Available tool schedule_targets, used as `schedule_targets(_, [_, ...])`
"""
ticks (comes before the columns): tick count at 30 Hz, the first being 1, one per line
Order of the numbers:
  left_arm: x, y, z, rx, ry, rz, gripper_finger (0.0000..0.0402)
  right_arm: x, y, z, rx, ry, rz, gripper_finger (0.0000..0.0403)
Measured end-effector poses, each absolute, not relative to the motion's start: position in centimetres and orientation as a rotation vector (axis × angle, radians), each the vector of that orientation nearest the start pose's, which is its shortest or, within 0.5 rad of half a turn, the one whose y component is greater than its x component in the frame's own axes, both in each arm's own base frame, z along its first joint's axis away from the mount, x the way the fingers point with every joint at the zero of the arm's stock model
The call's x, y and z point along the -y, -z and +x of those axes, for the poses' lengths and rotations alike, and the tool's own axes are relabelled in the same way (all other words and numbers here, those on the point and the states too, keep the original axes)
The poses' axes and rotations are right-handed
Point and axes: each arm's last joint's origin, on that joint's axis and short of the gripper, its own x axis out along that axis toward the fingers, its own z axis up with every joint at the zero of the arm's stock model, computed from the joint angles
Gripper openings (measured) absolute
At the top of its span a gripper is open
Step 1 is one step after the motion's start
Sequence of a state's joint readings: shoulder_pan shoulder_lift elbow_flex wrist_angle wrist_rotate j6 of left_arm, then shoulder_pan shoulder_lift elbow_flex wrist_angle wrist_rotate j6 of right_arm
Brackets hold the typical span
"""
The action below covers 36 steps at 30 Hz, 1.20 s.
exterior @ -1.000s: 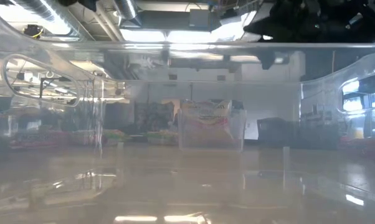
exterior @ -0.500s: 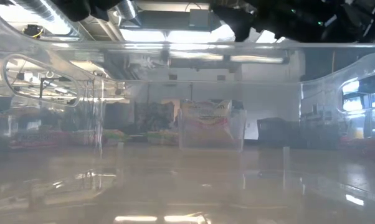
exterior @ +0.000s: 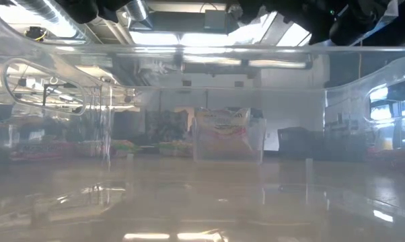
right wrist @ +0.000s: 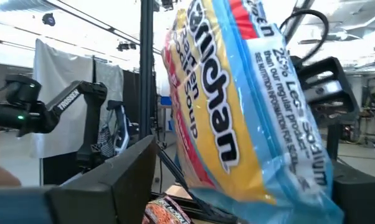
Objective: Sort Maruchan noodles
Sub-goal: Put the top blue noodles into the top transparent bin
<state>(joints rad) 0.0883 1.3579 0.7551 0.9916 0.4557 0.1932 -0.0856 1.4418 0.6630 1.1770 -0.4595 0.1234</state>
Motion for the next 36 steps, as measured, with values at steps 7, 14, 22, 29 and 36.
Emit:
schedule_targets(7, [-1.3,-30.6,28.8,0.385,0.331,0.269,0.0,1.2,-27.1,29.0,0.342,-0.395,0.016,0.0143])
schedule_targets(14, [-1.4,-30.3,28.9,0.325,0.314,0.157,0.0029,1.2,-26.9,29.1,0.323,-0.39,-0.018,0.0086])
schedule_targets(22, [-3.5,-31.2,26.5,0.153,0.245,0.0,0.0104,1.4,-27.0,28.7,0.221,-0.311,0.025,0.009])
schedule_targets(29, [-4.7,-30.7,23.0,-0.124,0.061,-0.046,0.0116,1.5,-27.5,26.9,0.046,-0.202,0.01,0.0087])
schedule_targets(36, [-4.9,-29.1,22.1,-0.32,-0.078,-0.053,0.0117,1.9,-26.5,25.3,-0.183,-0.007,-0.021,0.0089])
